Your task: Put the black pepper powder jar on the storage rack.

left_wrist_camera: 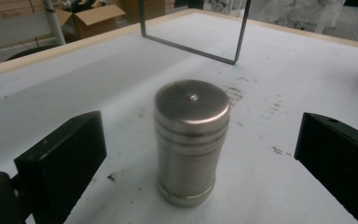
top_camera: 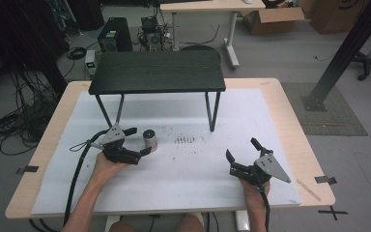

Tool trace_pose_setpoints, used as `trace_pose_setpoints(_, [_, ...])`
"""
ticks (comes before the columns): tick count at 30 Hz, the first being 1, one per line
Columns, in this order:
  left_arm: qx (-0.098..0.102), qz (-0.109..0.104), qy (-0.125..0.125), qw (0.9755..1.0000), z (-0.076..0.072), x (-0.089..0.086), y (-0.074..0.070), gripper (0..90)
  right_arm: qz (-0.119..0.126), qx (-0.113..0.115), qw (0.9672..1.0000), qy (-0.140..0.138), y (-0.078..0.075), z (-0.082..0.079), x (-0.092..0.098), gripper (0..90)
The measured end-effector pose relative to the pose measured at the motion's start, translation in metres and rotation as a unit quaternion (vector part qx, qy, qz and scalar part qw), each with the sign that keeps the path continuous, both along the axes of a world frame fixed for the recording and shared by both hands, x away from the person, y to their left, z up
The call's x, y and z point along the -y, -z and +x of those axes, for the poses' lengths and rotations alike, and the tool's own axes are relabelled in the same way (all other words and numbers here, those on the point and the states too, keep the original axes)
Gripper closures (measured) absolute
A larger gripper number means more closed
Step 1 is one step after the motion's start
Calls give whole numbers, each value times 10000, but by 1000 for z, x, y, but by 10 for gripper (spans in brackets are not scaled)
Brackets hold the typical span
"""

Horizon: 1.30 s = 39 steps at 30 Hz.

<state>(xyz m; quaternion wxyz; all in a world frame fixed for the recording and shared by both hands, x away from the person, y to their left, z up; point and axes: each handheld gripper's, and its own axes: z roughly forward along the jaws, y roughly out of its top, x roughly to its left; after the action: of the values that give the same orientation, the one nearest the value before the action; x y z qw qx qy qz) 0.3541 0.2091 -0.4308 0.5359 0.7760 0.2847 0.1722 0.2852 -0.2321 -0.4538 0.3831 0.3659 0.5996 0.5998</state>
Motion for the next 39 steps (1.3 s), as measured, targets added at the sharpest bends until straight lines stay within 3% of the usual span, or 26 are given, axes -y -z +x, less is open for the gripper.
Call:
trace_pose_setpoints(3, [-154,-49,-102,9998,4,4,1,45,0,0,10000,0,0,0,0,36])
trace_pose_setpoints(6, [-290,35,-148,9995,8,6,3,52,1,-1,10000,0,0,0,0,36])
trace_pose_setpoints(15, [-383,123,-138,9991,14,13,4,165,-1,9,10000,4,0,0,0,36])
trace_pose_setpoints(26, [-229,369,-124,9990,13,15,7,386,-7,14,10000,6,0,0,0,36])
trace_pose_setpoints(33, [-96,440,-128,9989,11,16,6,479,-5,10,10000,5,0,0,0,36])
trace_pose_setpoints(39, [-114,409,-132,9990,11,16,7,488,-5,11,10000,7,0,0,0,37])
